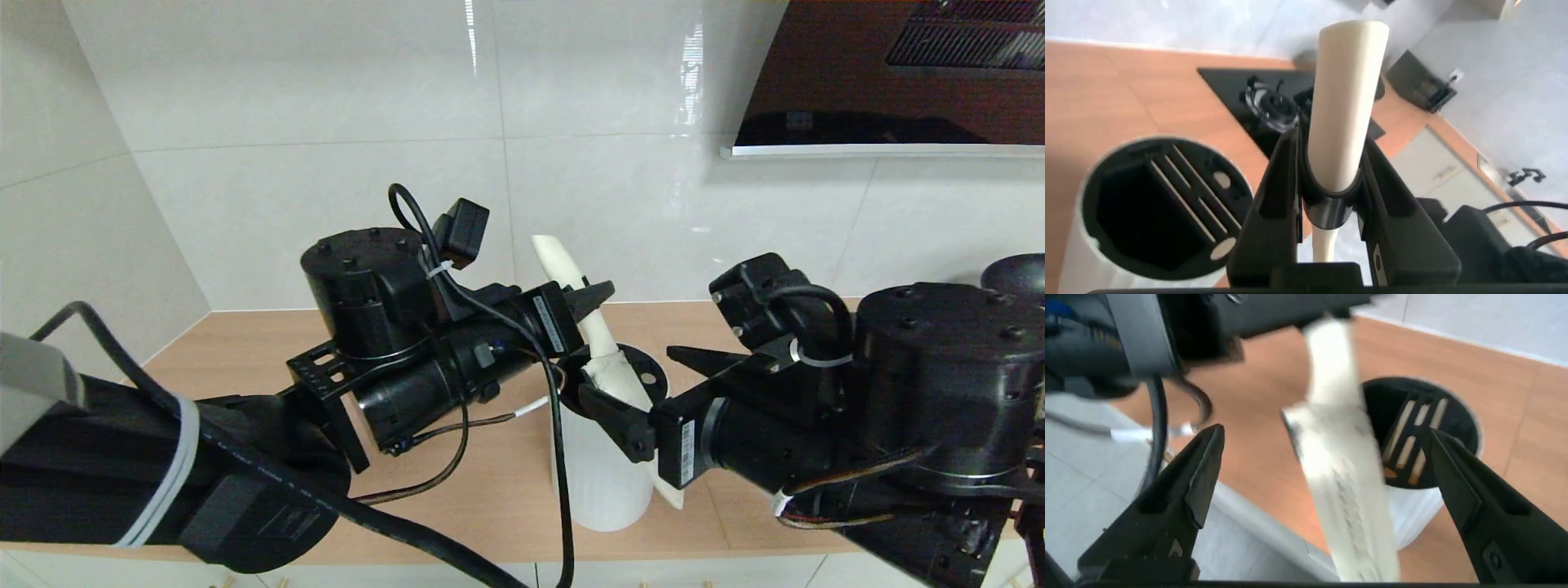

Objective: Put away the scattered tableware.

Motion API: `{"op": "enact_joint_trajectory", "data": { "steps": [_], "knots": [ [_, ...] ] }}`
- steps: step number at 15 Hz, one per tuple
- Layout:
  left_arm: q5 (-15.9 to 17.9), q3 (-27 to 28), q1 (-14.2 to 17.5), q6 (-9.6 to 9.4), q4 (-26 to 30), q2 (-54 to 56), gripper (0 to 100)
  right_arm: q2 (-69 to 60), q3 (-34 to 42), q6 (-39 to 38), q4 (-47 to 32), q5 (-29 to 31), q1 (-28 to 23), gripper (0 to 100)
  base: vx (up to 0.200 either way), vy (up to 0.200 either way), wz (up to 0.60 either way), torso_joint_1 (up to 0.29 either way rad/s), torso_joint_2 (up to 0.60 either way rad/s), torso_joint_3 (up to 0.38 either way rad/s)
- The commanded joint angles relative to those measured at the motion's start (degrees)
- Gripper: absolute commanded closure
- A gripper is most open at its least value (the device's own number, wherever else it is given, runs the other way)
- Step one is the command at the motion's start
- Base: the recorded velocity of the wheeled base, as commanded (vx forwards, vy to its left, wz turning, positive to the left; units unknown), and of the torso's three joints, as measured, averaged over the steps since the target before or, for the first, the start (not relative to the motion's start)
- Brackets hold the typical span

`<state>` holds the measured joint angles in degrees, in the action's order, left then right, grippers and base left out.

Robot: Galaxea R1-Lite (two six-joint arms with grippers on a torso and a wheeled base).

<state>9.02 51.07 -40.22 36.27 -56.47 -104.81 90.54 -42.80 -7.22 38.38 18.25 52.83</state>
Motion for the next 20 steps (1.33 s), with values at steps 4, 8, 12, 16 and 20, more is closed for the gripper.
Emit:
{"op": "enact_joint_trajectory", "data": {
  "steps": [4, 8, 12, 16, 20],
  "knots": [
    [0.03, 0.0, 3.57, -7.26, 2.06, 8.22, 100, -5.99, -0.09, 2.65, -0.23, -0.14, -7.75, 0, 0.0, 0.0, 0.0, 0.0, 0.0, 0.0],
    [-0.23, -0.35, 4.18, -12.45, 1.45, 9.98, 100, -5.46, 0.0, 3.44, -0.32, -0.06, -8.98, 0, 0.0, 0.0, 0.0, 0.0, 0.0, 0.0],
    [-0.32, -3.61, 6.64, -28.71, -4.09, 5.15, 100, -5.46, 0.17, 3.79, -0.32, 0.03, -8.98, 0, 0.0, 0.0, 0.0, 0.0, 0.0, 0.0],
    [-1.11, -4.75, 4.45, -31.17, -16.39, -0.83, 100, -5.37, 0.26, 4.23, -0.32, 0.03, -8.98, 0, 0.0, 0.0, 0.0, 0.0, 0.0, 0.0],
    [-2.43, -4.66, 3.04, -31.17, -16.83, -2.24, 100, -4.93, 0.35, 4.32, -0.32, 0.03, -8.98, 0, 0.0, 0.0, 0.0, 0.0, 0.0, 0.0]
  ]
}}
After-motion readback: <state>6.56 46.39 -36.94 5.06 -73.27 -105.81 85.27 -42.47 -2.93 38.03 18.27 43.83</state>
